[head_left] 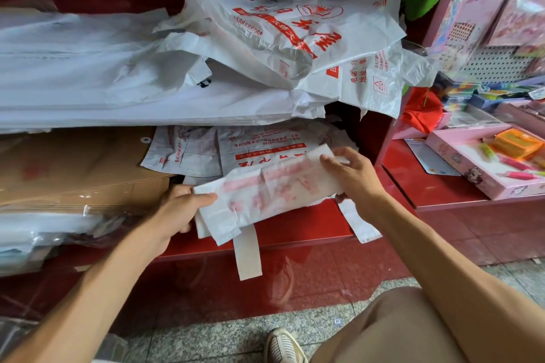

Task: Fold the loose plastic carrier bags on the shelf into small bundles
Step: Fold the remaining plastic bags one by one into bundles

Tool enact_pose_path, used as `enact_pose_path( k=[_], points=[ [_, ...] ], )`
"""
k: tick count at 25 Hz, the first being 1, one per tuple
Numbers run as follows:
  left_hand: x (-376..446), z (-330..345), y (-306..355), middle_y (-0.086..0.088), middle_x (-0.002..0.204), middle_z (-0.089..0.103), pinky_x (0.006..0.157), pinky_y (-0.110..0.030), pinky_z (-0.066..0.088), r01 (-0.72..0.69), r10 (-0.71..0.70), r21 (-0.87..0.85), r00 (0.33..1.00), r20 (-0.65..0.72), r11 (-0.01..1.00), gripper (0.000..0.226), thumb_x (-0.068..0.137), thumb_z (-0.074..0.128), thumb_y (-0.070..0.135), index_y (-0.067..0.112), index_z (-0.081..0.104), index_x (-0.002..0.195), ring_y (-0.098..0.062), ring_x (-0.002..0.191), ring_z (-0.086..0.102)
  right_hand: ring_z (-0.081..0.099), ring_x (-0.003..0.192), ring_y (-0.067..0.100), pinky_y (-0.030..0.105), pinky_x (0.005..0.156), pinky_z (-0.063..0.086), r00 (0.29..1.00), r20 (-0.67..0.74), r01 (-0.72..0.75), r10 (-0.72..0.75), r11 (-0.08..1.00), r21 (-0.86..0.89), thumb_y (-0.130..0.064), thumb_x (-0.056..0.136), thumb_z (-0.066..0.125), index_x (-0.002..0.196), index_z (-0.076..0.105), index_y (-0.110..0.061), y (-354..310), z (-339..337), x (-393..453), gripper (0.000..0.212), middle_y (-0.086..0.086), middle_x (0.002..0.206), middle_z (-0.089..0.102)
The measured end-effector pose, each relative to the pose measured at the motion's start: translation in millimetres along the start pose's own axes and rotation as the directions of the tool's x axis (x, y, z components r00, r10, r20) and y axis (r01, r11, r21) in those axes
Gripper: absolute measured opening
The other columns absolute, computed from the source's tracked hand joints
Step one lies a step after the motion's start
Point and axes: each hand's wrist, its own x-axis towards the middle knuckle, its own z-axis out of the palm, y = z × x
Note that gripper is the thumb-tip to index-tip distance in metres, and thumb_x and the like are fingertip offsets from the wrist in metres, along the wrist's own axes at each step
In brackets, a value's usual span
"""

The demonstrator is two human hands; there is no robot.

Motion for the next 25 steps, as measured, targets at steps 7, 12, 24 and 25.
enact_pose_path(
  k=[7, 12, 24, 25],
  points=[
    [-11, 26, -5, -0.019, 0.116, 0.065, 0.045, -0.022, 0.052, 0.096, -0.099, -0.471, 0.995, 0.019, 0.877, 0.027, 0.09, 0.061, -0.001, 0.015, 0.062, 0.112, -0.023, 0.075, 0.064, 0.053, 0.12, 0.019, 0.031, 0.091, 0.044, 0.955, 0.075, 0.285, -0.288, 0.81, -0.513, -0.029, 0.089, 0.069, 0.14, 0.044, -0.02, -6, 21, -11, 0.058, 0.001, 0.138, 0.052],
    [-31, 49, -2, -0.012, 0.104, 0.072, 0.074, -0.038, 0.06, -0.051, 0.111, -0.234, 0.962, 0.25, 0.971, 0.052, 0.086, 0.054, -0.011, 0.024, 0.063, 0.124, -0.026, 0.088, 0.071, 0.059, 0.104, 0.011, 0.028, 0.086, 0.049, 0.719, 0.686, 0.59, -0.111, 0.619, -0.518, -0.051, 0.081, 0.07, 0.129, 0.056, -0.025, -9, 46, -38, 0.056, -0.008, 0.121, 0.062],
    [-9, 64, -15, 0.006, 0.086, 0.053, 0.063, -0.022, 0.036, -0.31, 0.286, 0.452, 0.95, 0.123, 0.836, 0.032, 0.086, 0.069, 0.044, 0.024, 0.057, 0.063, -0.009, 0.076, 0.054, 0.054, 0.065, 0.012, 0.019, 0.053, 0.039, 0.887, 0.46, 0.291, 0.045, 0.718, -0.632, -0.014, 0.086, 0.06, 0.089, 0.066, -0.015, -4, 31, -25, 0.007, -0.004, 0.073, 0.059],
    [-8, 67, -16, 0.006, 0.087, 0.053, 0.067, -0.026, 0.039, -0.298, 0.274, 0.468, 0.954, 0.12, 0.832, 0.035, 0.088, 0.066, 0.046, 0.024, 0.056, 0.063, -0.012, 0.079, 0.055, 0.051, 0.06, 0.013, 0.02, 0.05, 0.036, 0.906, 0.421, 0.266, 0.052, 0.705, -0.658, -0.018, 0.088, 0.06, 0.083, 0.064, -0.011, -2, 30, -23, 0.01, -0.001, 0.07, 0.056]
  ],
)
